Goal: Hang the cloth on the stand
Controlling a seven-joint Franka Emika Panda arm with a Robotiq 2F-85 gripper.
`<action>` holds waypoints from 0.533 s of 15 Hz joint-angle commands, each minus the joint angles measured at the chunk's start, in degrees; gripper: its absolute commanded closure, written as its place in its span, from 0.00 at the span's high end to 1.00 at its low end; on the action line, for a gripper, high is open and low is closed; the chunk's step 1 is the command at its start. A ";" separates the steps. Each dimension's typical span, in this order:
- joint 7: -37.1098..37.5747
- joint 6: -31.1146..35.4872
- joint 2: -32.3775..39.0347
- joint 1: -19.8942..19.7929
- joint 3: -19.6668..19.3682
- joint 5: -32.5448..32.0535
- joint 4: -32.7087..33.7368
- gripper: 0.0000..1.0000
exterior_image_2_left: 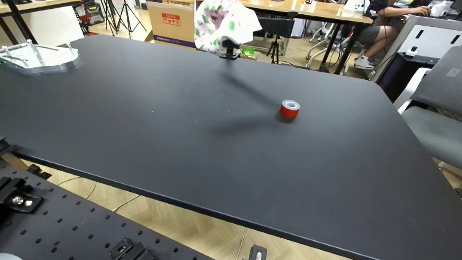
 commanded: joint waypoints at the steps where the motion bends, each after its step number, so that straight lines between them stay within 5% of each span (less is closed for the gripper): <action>1: -1.00 -2.69 0.13 0.14 -0.36 1.17 1.79 0.38; 8: -0.86 -3.33 -1.25 0.11 -0.41 0.90 1.47 0.86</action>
